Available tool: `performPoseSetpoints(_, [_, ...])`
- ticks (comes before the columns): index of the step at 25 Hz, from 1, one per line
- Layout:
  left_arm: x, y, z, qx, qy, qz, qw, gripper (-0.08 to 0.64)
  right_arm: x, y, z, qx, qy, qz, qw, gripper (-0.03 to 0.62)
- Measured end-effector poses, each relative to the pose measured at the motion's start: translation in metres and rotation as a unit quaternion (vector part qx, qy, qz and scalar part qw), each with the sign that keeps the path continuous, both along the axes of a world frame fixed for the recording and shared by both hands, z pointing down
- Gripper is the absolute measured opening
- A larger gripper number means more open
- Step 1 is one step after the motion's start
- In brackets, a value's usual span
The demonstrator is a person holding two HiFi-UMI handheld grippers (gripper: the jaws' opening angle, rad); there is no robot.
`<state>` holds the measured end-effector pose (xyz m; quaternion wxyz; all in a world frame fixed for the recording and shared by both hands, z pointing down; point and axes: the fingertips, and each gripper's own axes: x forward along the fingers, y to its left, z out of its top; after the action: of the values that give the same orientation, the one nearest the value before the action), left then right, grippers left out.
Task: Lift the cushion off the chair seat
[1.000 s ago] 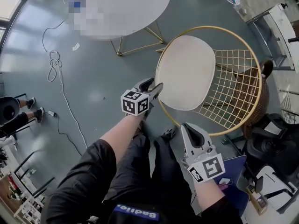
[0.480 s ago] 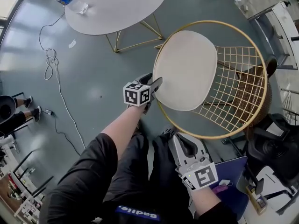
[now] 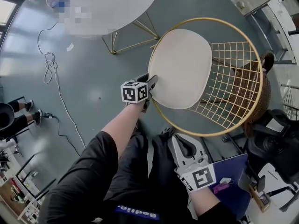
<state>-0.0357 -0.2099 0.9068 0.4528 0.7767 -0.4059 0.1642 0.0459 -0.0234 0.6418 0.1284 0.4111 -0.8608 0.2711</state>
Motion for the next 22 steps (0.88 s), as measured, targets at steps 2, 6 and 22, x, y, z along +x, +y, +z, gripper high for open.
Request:
performPoseSetpoints(2, [0.001, 0.001, -0.006, -0.002, 0.0, 0.004, 1.0, 0.141, 0.001, 0.001, -0.004, 0.001, -0.001, 0.002, 1.0, 0.029])
performPoseSetpoints(6, [0.006, 0.008, -0.025, -0.006, -0.001, 0.01, 0.9999, 0.107, 0.004, -0.001, -0.02, 0.009, -0.002, 0.01, 1.0, 0.029])
performPoseSetpoints(22, [0.04, 0.022, -0.148, 0.053, 0.011, 0.067, 0.9963, 0.04, 0.0, 0.016, -0.109, 0.042, 0.006, 0.031, 0.999, 0.029])
